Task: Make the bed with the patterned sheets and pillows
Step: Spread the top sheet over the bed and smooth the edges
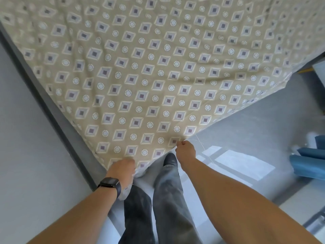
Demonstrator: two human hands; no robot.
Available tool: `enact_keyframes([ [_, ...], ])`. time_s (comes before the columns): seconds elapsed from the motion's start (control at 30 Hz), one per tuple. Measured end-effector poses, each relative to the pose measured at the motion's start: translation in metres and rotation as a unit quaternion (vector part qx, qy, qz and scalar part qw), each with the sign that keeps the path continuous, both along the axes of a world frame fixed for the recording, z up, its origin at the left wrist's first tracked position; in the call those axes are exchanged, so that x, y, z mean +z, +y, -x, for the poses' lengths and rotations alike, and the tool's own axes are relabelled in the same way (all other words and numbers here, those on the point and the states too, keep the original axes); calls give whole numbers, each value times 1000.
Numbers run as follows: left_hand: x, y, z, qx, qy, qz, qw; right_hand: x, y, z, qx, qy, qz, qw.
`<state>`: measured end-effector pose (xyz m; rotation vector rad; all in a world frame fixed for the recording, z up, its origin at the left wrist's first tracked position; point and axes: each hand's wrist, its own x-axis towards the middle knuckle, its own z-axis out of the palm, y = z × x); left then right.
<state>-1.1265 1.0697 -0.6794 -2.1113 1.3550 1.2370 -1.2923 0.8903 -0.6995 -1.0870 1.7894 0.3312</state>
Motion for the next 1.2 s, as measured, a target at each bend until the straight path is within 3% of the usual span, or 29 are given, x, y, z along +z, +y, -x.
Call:
enact_keyframes([
  [0.23, 19, 12, -4, -41, 22, -13, 999, 19, 17, 7, 39, -17, 15, 999],
  [0.37, 27, 20, -4, -61, 21, -39, 997, 25, 31, 6, 12, -15, 2, 1000],
  [0.47, 26, 17, -4, -53, 30, -13, 998, 23, 26, 3, -3, 2, -17, 1000],
  [0.6, 23, 17, 1, -22, 48, -8, 999, 17, 14, -1, 82, 29, -34, 996],
  [0.7, 34, 27, 8, 49, 76, -33, 995, 40, 19, 0, 122, -7, -36, 992],
  [0.8, 77, 29, 10, 113, 98, -42, 988, 88, 27, -1, 124, -41, -34, 991],
  [0.97, 225, -3, 2, 134, 122, -31, 983, 231, 18, -18, 180, -118, -4, 977],
  [1.1, 341, -40, -14, 111, 113, 56, 986, 356, 4, -27, 202, -180, 73, 960],
  [1.2, 410, -69, -27, 131, 114, 176, 969, 428, -8, -32, 214, -210, 140, 944],
])
